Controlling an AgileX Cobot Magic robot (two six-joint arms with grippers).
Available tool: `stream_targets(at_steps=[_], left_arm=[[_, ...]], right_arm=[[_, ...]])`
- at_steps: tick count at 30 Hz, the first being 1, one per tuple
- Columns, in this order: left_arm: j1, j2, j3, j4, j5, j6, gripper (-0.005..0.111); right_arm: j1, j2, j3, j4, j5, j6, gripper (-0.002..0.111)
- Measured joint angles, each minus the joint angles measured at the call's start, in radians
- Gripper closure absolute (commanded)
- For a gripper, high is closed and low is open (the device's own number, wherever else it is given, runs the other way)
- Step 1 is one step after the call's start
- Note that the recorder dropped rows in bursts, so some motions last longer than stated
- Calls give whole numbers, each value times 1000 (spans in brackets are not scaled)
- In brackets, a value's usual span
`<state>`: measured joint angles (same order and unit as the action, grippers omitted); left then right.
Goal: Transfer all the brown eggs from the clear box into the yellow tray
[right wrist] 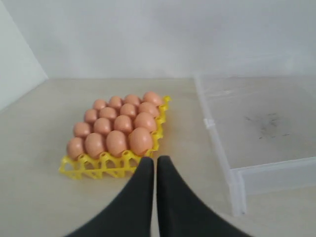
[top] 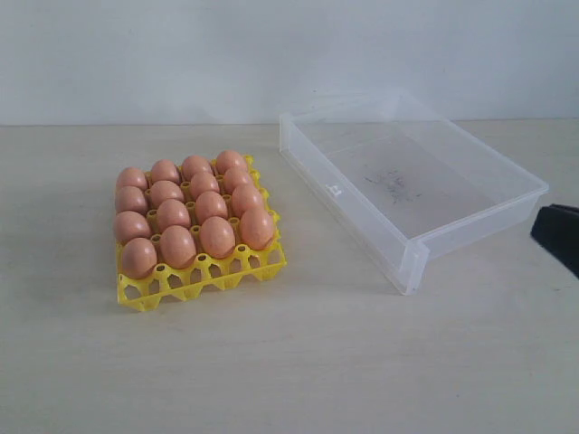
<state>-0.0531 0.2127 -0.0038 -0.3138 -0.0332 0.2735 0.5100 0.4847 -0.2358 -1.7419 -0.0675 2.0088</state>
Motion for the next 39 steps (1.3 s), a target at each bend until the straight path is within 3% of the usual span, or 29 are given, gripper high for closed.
stream_targets(at_steps=[8,39], left_arm=[[0,0,0,0,0,0,103],[0,0,0,0,0,0,103]], right_arm=[[0,0,0,0,-140,6,108],[0,0,0,0,-144,6,108]])
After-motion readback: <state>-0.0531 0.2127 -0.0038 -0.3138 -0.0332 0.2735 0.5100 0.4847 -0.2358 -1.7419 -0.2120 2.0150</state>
